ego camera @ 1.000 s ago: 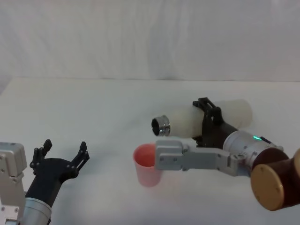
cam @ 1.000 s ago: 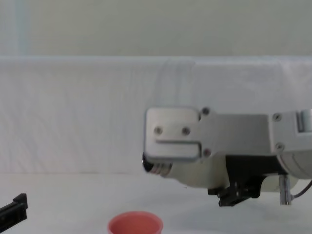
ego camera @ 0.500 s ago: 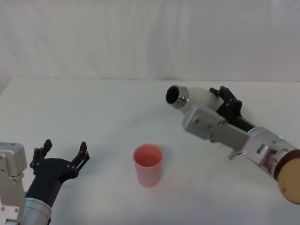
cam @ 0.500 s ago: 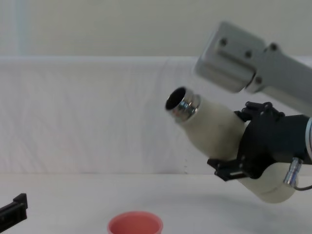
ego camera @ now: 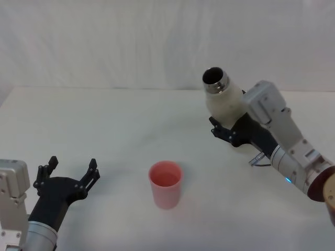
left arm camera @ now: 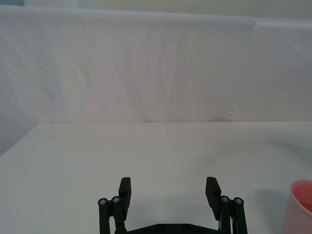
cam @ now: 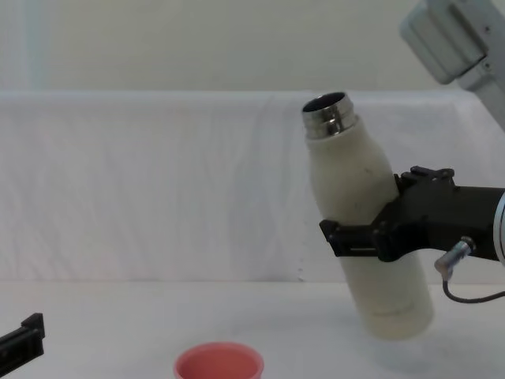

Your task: Grasp the thermos with one hand and pour water into the cup lid.

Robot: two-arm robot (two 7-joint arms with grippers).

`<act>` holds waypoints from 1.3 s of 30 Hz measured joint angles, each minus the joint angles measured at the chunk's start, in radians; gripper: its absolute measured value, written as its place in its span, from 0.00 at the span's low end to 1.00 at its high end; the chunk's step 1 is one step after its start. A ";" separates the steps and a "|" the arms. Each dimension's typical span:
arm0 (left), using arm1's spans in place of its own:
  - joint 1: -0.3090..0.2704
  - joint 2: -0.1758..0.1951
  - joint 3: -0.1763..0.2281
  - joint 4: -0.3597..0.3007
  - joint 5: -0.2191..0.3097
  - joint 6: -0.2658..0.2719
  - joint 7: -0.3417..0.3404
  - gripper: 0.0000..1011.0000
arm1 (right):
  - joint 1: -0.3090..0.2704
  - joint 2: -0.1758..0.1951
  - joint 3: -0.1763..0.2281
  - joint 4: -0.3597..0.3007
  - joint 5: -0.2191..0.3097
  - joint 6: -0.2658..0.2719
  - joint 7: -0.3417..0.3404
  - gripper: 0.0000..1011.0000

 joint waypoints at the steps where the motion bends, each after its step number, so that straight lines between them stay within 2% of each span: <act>1: 0.000 0.000 0.000 0.000 0.000 0.000 0.000 0.99 | 0.001 -0.003 0.005 0.005 0.013 -0.002 0.001 0.95; 5: 0.000 0.000 0.000 0.000 0.000 0.000 0.000 0.99 | 0.006 -0.020 0.041 0.031 0.102 -0.013 0.016 0.95; 8: 0.000 0.000 0.000 0.000 0.000 0.000 0.000 0.99 | 0.008 -0.026 0.060 0.043 0.146 -0.018 0.024 0.95; 10: 0.000 0.000 0.000 0.000 0.000 0.000 0.000 0.99 | 0.012 -0.034 0.079 0.062 0.198 -0.021 0.036 0.95; 11: 0.000 0.000 0.000 0.000 0.000 0.000 0.000 0.99 | 0.012 -0.034 0.079 0.062 0.198 -0.021 0.036 0.95; 18: 0.000 0.000 0.000 0.000 0.000 0.000 0.000 0.99 | 0.038 -0.052 0.109 0.126 0.304 -0.023 0.059 0.95; 28: 0.000 0.000 0.000 0.000 0.000 0.000 0.000 0.99 | 0.083 -0.074 0.108 0.212 0.389 -0.032 0.069 0.95; 39: 0.000 0.000 0.000 0.000 0.000 0.000 0.000 0.99 | 0.125 -0.077 0.080 0.277 0.427 -0.014 0.068 0.95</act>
